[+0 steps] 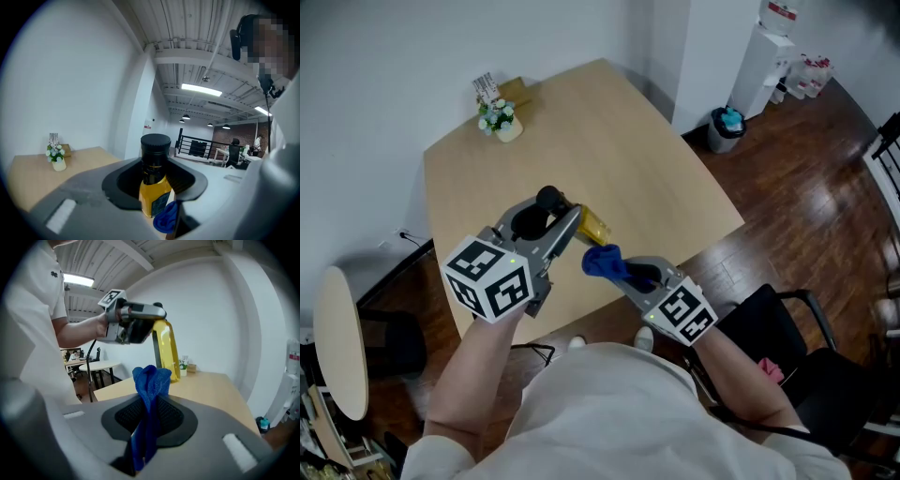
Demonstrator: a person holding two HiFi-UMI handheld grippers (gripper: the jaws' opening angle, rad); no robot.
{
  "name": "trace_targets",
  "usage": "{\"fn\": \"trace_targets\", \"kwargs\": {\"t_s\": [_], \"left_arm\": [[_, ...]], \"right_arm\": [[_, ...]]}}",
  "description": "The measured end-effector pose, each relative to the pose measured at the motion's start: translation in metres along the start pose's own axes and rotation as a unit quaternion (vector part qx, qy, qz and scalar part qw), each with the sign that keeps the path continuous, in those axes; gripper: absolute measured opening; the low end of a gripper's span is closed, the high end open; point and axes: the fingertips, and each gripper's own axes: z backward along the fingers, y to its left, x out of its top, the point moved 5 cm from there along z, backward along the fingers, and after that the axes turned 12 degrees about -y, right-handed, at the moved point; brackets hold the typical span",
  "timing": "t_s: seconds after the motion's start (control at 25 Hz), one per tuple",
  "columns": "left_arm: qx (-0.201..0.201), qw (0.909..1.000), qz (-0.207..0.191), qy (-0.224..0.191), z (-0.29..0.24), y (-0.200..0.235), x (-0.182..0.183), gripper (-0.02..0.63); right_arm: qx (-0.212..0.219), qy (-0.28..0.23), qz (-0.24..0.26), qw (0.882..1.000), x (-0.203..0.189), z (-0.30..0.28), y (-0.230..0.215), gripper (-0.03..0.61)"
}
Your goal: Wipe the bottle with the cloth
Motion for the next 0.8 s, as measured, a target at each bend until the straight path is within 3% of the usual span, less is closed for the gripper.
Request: {"fn": "trace_targets", "kwargs": {"t_s": [0.2, 0.32, 0.56, 0.68, 0.8], "left_arm": [[-0.012, 0.9998, 0.0, -0.016, 0.014, 0.0, 0.01, 0.151], [-0.012, 0.9998, -0.004, -0.015, 0.022, -0.002, 0.013, 0.15], [-0.032, 0.9995, -0.005, -0.002, 0.026, -0.009, 0.01, 0.152], [-0.05, 0.9987, -0.009, 0.007, 0.024, -0.023, 0.003, 0.15], [-0.065, 0.9978, -0.01, 0.011, 0.023, -0.033, -0.004, 0.152]], "right_arm": [[-0.014, 0.022, -0.016, 1.0, -0.018, 0.013, -0.016, 0.08], [-0.035, 0.014, -0.005, 0.999, -0.008, 0.026, -0.033, 0.08], [-0.048, -0.082, 0.032, 0.995, 0.082, 0.033, -0.049, 0.08], [-0.028, -0.129, 0.063, 0.989, 0.128, 0.033, -0.04, 0.08], [-0.001, -0.136, 0.084, 0.987, 0.146, 0.026, -0.026, 0.08]]}}
